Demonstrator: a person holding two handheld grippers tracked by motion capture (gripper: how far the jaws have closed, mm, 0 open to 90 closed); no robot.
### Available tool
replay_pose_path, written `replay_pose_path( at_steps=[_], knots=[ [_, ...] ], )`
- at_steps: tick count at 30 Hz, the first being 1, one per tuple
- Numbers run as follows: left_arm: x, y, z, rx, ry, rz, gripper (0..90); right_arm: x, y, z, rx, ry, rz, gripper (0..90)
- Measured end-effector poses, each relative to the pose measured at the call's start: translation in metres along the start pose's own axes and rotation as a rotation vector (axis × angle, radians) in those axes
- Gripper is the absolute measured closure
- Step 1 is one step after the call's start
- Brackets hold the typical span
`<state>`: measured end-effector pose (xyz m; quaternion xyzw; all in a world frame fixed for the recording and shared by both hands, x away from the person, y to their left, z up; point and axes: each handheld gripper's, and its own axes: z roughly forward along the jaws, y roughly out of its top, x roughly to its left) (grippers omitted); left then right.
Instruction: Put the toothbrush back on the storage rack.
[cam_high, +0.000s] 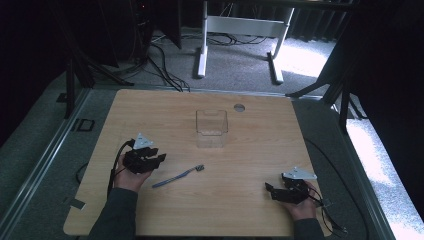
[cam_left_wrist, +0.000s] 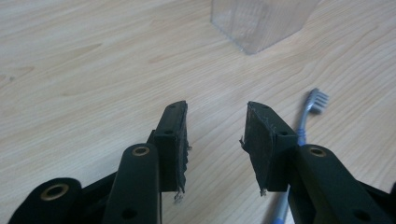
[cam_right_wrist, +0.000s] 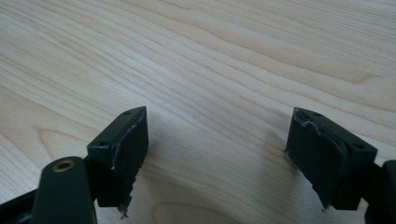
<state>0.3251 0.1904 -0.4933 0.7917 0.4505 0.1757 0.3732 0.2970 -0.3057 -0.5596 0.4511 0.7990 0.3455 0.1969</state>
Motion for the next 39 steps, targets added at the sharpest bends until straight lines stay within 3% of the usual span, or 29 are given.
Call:
replay_pose_path(
  at_steps=[9,22,25,39],
  knots=[
    [-0.005,0.011,-0.004,0.004,0.003,0.032,58.4,0.0,0.0,0.0,0.0,0.001,0.0,20.8],
    [-0.012,0.019,-0.006,0.033,-0.05,0.081,58.8,0.0,0.0,0.0,0.0,0.001,0.0,20.8],
    [-0.014,0.022,-0.005,0.065,-0.066,0.104,60.8,0.0,0.0,0.0,0.0,0.001,0.0,20.8],
    [-0.016,0.032,-0.014,0.098,-0.082,0.138,61.2,0.0,0.0,0.0,0.0,0.001,0.001,20.7]
  ],
)
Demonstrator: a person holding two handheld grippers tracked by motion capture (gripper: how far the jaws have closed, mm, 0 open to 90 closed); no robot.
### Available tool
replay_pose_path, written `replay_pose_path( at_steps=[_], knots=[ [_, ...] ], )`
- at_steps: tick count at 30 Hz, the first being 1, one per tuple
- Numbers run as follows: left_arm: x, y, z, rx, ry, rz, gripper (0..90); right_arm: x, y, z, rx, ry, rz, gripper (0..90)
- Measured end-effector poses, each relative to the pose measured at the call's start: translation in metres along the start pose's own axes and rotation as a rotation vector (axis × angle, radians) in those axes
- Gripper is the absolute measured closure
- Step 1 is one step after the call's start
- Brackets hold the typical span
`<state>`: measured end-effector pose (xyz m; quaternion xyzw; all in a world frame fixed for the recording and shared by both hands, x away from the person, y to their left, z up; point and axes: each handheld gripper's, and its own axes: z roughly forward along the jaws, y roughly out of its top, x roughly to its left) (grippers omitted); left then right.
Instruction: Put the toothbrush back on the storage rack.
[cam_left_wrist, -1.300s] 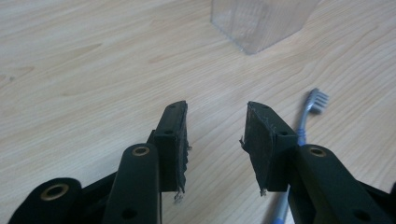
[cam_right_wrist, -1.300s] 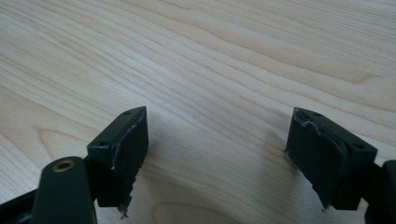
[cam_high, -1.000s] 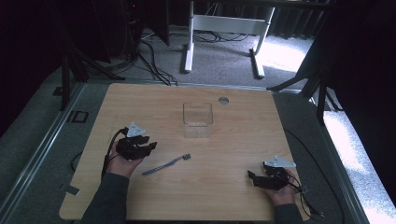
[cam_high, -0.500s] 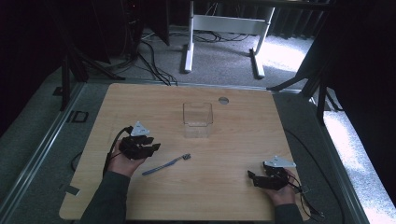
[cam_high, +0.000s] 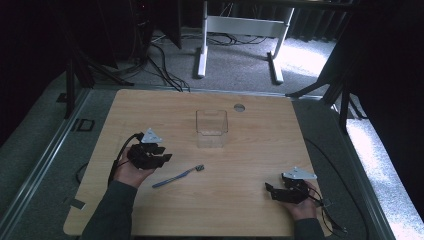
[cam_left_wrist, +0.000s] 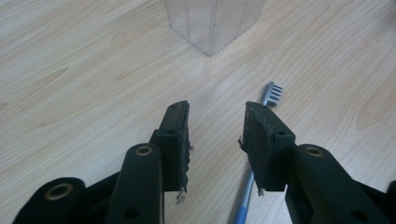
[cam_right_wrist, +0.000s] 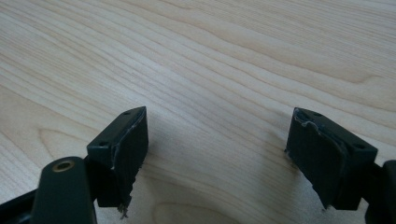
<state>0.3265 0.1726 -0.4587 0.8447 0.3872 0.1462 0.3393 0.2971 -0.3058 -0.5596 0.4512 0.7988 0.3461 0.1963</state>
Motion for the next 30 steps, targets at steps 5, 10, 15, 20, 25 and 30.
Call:
replay_pose_path(
  at_steps=[5,10,15,20,25,30],
  knots=[
    [-0.002,0.004,0.001,0.013,-0.007,0.016,60.7,0.0,0.0,0.0,0.0,0.003,-0.003,20.8],
    [-0.004,0.007,0.001,0.014,-0.013,0.022,60.6,0.0,0.0,0.0,0.001,0.003,-0.004,20.8],
    [-0.004,0.012,-0.003,0.015,-0.017,0.033,61.3,-0.001,0.0,0.0,0.0,0.004,-0.007,20.8],
    [-0.004,0.015,-0.004,0.023,-0.027,0.041,61.2,-0.001,0.0,0.0,0.0,0.004,-0.007,20.8],
    [-0.004,0.016,-0.004,0.04,-0.029,0.051,60.9,-0.001,0.0,0.0,0.0,0.004,-0.007,20.8],
    [-0.004,0.016,-0.004,0.05,-0.028,0.054,59.3,-0.001,0.0,0.0,-0.001,0.004,-0.008,20.8]
  ],
)
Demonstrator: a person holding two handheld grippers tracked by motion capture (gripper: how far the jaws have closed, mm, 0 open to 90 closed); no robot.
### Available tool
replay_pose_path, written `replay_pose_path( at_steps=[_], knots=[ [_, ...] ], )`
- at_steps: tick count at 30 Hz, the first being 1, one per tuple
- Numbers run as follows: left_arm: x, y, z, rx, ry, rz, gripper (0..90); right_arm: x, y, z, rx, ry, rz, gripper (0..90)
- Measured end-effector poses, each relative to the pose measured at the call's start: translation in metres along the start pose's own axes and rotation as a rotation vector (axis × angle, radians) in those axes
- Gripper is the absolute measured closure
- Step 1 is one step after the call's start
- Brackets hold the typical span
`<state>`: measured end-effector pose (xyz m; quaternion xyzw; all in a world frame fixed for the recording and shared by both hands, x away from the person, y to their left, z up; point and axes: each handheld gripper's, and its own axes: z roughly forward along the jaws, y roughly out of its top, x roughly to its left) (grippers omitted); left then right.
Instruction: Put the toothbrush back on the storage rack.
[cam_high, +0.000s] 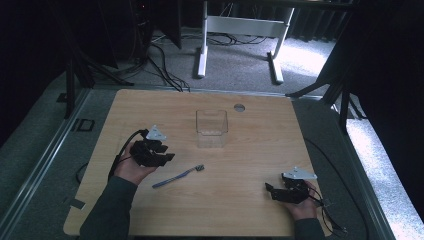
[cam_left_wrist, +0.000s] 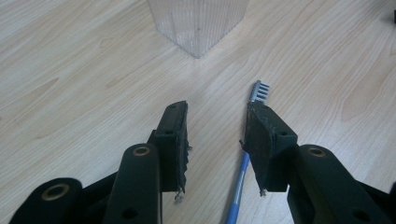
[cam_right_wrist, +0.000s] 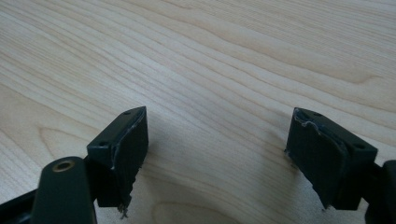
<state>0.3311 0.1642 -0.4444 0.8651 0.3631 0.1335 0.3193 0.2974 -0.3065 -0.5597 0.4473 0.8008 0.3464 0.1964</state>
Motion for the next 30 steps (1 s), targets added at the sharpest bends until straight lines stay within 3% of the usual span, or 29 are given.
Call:
replay_pose_path(
  at_steps=[8,11,14,30],
  knots=[
    [-0.001,0.001,0.002,0.024,-0.003,0.011,58.7,0.0,0.0,0.0,0.001,0.001,0.0,20.8],
    [-0.005,0.005,0.003,0.057,0.012,0.047,58.5,0.0,0.0,0.0,0.0,0.002,-0.002,20.8],
    [-0.009,0.011,0.002,0.076,0.002,0.073,58.4,0.0,0.0,0.0,0.0,0.002,-0.001,20.7],
    [-0.014,0.017,0.014,0.136,-0.024,0.111,58.4,0.0,0.0,0.0,0.001,0.003,-0.002,20.8]
  ],
)
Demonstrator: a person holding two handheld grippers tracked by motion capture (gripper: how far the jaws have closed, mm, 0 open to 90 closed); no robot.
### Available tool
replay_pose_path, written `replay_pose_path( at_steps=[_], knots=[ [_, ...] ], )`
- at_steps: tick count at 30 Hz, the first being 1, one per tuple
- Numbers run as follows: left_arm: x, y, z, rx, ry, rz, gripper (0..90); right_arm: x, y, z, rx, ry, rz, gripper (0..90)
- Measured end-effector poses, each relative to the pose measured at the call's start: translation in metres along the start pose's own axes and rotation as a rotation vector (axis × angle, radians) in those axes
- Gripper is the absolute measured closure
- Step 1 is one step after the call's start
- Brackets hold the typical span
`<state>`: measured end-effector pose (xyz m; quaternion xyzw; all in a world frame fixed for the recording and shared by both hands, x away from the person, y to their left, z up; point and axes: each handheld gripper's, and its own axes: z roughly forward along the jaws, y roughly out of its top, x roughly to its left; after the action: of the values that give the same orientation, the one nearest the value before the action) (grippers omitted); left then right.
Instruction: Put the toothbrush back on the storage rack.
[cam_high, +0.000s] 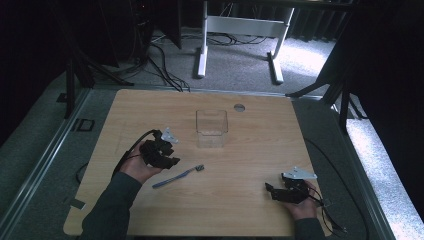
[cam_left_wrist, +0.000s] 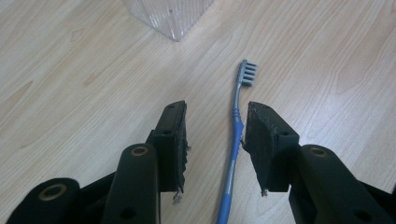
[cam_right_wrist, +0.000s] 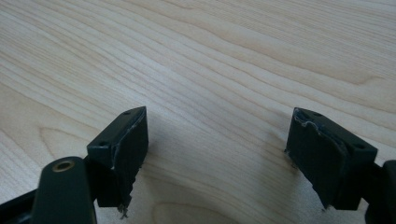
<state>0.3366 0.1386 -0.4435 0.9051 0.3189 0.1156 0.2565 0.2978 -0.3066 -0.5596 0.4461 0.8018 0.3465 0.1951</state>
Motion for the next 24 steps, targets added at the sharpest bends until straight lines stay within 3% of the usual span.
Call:
replay_pose_path(
  at_steps=[24],
  knots=[
    [-0.009,0.005,0.021,0.09,-0.007,0.039,57.8,0.0,0.0,0.0,0.001,0.002,-0.001,20.7]
  ],
)
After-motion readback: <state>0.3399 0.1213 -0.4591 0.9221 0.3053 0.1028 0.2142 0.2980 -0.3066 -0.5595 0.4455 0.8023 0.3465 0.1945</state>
